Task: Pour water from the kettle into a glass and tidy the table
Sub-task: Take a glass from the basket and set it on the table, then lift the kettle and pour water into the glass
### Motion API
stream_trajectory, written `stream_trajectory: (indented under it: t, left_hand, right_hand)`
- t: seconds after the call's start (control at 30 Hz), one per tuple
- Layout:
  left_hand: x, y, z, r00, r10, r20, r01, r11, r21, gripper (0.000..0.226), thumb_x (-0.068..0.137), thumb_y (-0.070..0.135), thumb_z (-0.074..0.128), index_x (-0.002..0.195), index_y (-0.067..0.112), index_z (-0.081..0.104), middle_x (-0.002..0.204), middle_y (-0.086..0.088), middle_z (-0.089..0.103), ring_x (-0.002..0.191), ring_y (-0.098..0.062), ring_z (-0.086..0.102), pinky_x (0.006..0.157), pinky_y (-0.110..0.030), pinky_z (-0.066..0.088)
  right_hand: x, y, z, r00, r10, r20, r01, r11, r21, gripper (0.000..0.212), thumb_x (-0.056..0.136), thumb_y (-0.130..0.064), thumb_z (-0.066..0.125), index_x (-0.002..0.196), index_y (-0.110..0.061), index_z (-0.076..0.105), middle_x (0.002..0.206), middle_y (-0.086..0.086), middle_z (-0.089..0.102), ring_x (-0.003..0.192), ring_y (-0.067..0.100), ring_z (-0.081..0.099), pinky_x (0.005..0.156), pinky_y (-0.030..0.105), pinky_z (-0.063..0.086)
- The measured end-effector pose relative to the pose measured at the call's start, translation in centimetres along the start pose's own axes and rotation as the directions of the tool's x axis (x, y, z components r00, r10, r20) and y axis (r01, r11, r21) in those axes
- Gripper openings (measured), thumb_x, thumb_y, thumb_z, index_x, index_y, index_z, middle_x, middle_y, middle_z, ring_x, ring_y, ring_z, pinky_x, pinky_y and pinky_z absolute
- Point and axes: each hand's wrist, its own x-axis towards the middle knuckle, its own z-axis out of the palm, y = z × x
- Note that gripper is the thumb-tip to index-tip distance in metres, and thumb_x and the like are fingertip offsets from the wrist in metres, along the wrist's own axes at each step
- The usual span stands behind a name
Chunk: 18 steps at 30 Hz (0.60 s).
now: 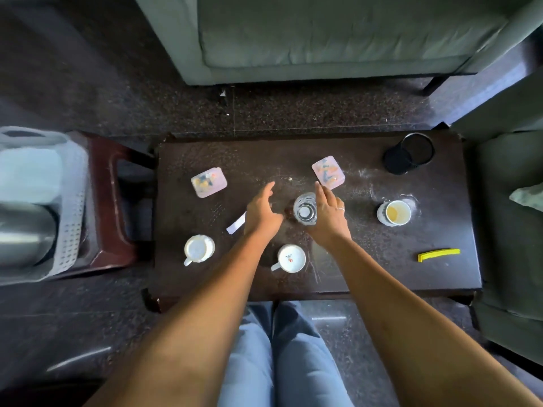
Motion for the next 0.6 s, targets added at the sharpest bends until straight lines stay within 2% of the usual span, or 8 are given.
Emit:
stream_trajectory:
  t: [0.1,0.17,0.3,0.4,0.47,0.5,0.57,0.6]
  left_hand:
    - [-2.2,0.1,-4.0,0.988,-0.082,-0.133,0.059,0.984,-0.166,0.068,0.075,0.0,0.069,0.135,0.021,0.046,0.133,-0.005,0.056,0.107,-0.02,0.061,0.094,-0.03,0.049]
    - [-3.9,-0.1,-7.0,0.962,-0.164,-0.219,0.089,0.944,-0.318,0.062,0.075,0.001,0.069,0.131,0.018,0.049,0.131,-0.005,0.057,0.105,-0.019,0.061,0.09,-0.027,0.048]
    - [-7.2,-1.4,-12.9,0.889,-0.211,-0.406,0.01,0.896,-0.444,0.055,0.076,-0.005,0.065,0.127,0.009,0.053,0.126,-0.013,0.06,0.107,-0.026,0.062,0.094,-0.03,0.048]
    - [-9.2,-2.9,-17.7,0.827,-0.251,-0.503,-0.024,0.878,-0.477,0.052,0.078,-0.004,0.063,0.128,0.008,0.053,0.124,-0.013,0.061,0.098,-0.015,0.06,0.077,-0.009,0.041]
    - [-10.6,-4.5,-20.7,0.786,-0.3,-0.54,-0.05,0.84,-0.54,0.05,0.081,-0.002,0.063,0.128,0.009,0.052,0.126,-0.01,0.06,0.096,-0.011,0.057,0.075,-0.003,0.04]
    - [-11.2,-5.3,-22.2,0.768,-0.328,-0.55,-0.072,0.81,-0.582,0.048,0.082,-0.001,0.062,0.128,0.009,0.052,0.127,-0.009,0.059,0.101,-0.013,0.058,0.082,-0.007,0.044]
    - [-12.2,-6.9,-24.7,0.725,-0.401,-0.561,-0.091,0.75,-0.655,0.045,0.083,0.002,0.061,0.126,0.01,0.054,0.126,-0.008,0.06,0.112,-0.02,0.057,0.098,-0.027,0.046]
    - [-12.7,-7.8,-25.9,0.698,-0.444,-0.561,-0.086,0.726,-0.682,0.043,0.083,0.004,0.059,0.125,0.011,0.055,0.124,-0.006,0.061,0.113,-0.022,0.057,0.098,-0.031,0.045]
  right_hand:
    - [-1.3,-4.1,-1.2,0.993,-0.119,-0.007,0.119,0.993,0.026,0.093,0.081,-0.02,0.068,0.15,-0.018,0.007,0.156,0.006,0.017,0.141,0.03,0.015,0.114,0.041,0.02]
    - [-2.2,-7.9,-1.8,0.976,-0.219,-0.012,0.219,0.975,0.018,0.089,0.082,-0.026,0.066,0.15,-0.017,0.009,0.155,0.008,0.02,0.141,0.031,0.017,0.114,0.039,0.02]
    - [-4.4,-15.8,-1.8,0.906,-0.421,0.049,0.42,0.907,0.025,0.091,0.081,-0.03,0.067,0.15,-0.018,0.01,0.154,0.007,0.022,0.142,0.028,0.015,0.113,0.038,0.022]
    - [-6.1,-21.7,-1.1,0.831,-0.546,0.108,0.548,0.836,0.011,0.087,0.081,-0.034,0.065,0.15,-0.016,0.015,0.153,0.009,0.024,0.141,0.028,0.017,0.114,0.038,0.021]
    - [-7.4,-25.3,0.0,0.77,-0.62,0.151,0.631,0.775,-0.034,0.087,0.082,-0.037,0.066,0.149,-0.015,0.016,0.153,0.009,0.025,0.141,0.027,0.018,0.115,0.035,0.016]
    - [-8.0,-27.1,0.6,0.744,-0.647,0.169,0.661,0.75,-0.038,0.086,0.082,-0.038,0.066,0.149,-0.015,0.016,0.154,0.008,0.025,0.142,0.026,0.018,0.115,0.034,0.015]
    - [-9.1,-30.0,2.0,0.702,-0.684,0.201,0.7,0.714,-0.017,0.085,0.083,-0.037,0.066,0.149,-0.015,0.017,0.154,0.007,0.024,0.143,0.025,0.017,0.115,0.032,0.013]
    - [-9.6,-31.3,2.8,0.679,-0.702,0.217,0.719,0.695,-0.001,0.084,0.083,-0.037,0.065,0.149,-0.015,0.018,0.154,0.007,0.023,0.143,0.024,0.016,0.115,0.031,0.012]
